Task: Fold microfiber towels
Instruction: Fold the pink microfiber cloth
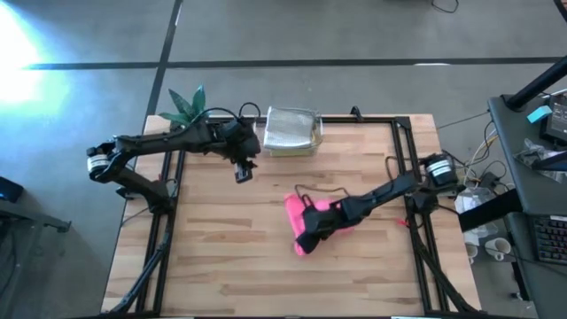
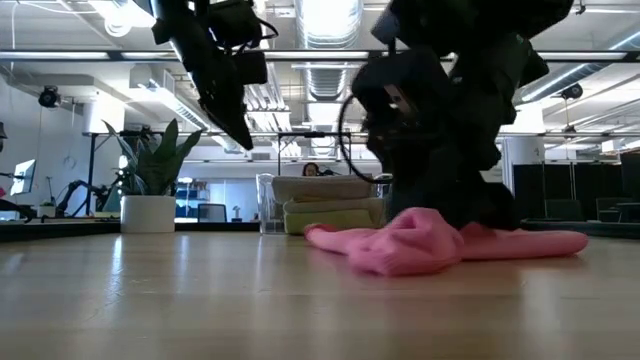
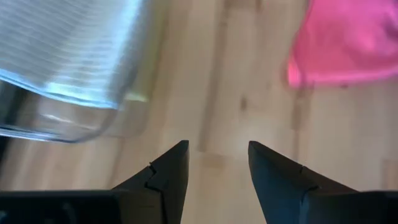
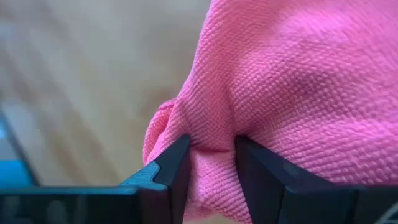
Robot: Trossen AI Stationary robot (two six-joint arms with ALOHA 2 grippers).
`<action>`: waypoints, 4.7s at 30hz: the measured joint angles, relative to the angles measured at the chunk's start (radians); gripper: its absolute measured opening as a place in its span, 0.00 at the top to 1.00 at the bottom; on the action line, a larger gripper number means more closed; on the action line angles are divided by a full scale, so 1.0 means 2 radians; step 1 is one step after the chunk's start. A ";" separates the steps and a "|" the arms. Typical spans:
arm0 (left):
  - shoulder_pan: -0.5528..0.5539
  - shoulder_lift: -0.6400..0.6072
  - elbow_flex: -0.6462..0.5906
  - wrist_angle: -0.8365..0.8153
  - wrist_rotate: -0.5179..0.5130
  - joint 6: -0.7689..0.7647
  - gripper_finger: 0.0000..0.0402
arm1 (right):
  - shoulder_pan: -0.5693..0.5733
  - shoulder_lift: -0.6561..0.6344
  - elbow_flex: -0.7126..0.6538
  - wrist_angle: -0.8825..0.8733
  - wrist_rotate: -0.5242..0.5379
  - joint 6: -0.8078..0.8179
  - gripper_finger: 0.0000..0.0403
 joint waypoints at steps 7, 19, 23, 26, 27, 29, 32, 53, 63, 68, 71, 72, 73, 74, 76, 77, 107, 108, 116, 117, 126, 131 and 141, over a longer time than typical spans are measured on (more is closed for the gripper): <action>-0.031 0.000 -0.030 0.012 0.023 -0.015 0.63 | 0.033 0.077 0.093 0.024 0.000 -0.003 0.70; -0.122 0.000 -0.090 0.010 0.064 -0.060 0.63 | 0.057 0.132 0.259 -0.096 0.070 -0.071 0.70; -0.154 0.000 -0.120 0.040 0.065 -0.065 0.63 | 0.064 0.113 0.285 -0.154 0.105 -0.086 0.70; -0.170 0.000 -0.145 0.101 0.065 -0.086 0.63 | 0.064 0.101 0.296 -0.198 0.110 -0.086 0.70; -0.173 0.000 -0.154 0.126 0.065 -0.090 0.63 | 0.064 0.098 0.297 -0.211 0.111 -0.086 0.70; -0.177 0.000 -0.167 0.159 0.065 -0.106 0.63 | 0.064 0.091 0.298 -0.229 0.118 -0.087 0.70; -0.178 0.000 -0.178 0.197 0.064 -0.134 0.63 | 0.064 0.076 0.298 -0.249 0.123 -0.095 0.70; -0.180 0.089 -0.197 0.271 0.085 -0.165 0.63 | 0.057 0.051 0.298 -0.423 0.167 -0.136 0.70; -0.180 0.099 -0.196 0.274 0.082 -0.166 0.72 | 0.057 0.004 0.278 -0.527 0.210 -0.132 0.70; -0.181 0.093 -0.193 0.276 0.086 -0.165 0.90 | 0.057 -0.046 0.214 -0.527 0.213 -0.104 0.70; -0.181 0.089 -0.190 0.274 0.087 -0.165 0.98 | 0.057 -0.082 0.159 -0.517 0.208 -0.064 0.70; -0.181 0.087 -0.189 0.274 0.087 -0.165 0.99 | 0.057 -0.095 0.141 -0.509 0.204 -0.049 0.70; -0.181 0.085 -0.187 0.274 0.088 -0.165 0.98 | 0.057 -0.109 0.122 -0.494 0.195 -0.039 0.70; -0.181 0.081 -0.184 0.270 0.088 -0.165 0.98 | 0.057 -0.122 0.102 -0.472 0.185 -0.032 0.70; -0.181 0.075 -0.176 0.255 0.089 -0.165 0.98 | 0.057 -0.147 0.061 -0.416 0.168 -0.022 0.70; -0.181 0.073 -0.172 0.246 0.089 -0.165 0.98 | 0.057 -0.159 0.040 -0.385 0.166 -0.016 0.70; -0.180 0.039 -0.148 0.211 0.085 -0.165 1.00 | 0.033 -0.116 -0.186 0.087 0.170 0.130 0.62; -0.180 0.039 -0.148 0.211 0.085 -0.165 1.00 | 0.032 -0.111 -0.186 0.089 0.166 0.130 0.62; -0.180 0.039 -0.148 0.207 0.085 -0.165 1.00 | 0.032 -0.098 -0.186 0.085 0.130 0.137 0.74; -0.180 0.039 -0.148 0.205 0.085 -0.165 1.00 | 0.032 -0.099 -0.186 0.084 0.128 0.135 0.76; -0.180 0.039 -0.148 0.191 0.084 -0.160 1.00 | 0.032 -0.104 -0.185 0.077 0.101 0.115 0.95; -0.180 0.037 -0.138 0.171 0.084 -0.146 1.00 | 0.032 -0.110 -0.160 0.057 0.101 0.082 0.98; -0.180 0.000 -0.050 -0.030 0.084 -0.058 1.00 | 0.032 -0.128 0.048 -0.252 0.160 0.002 0.98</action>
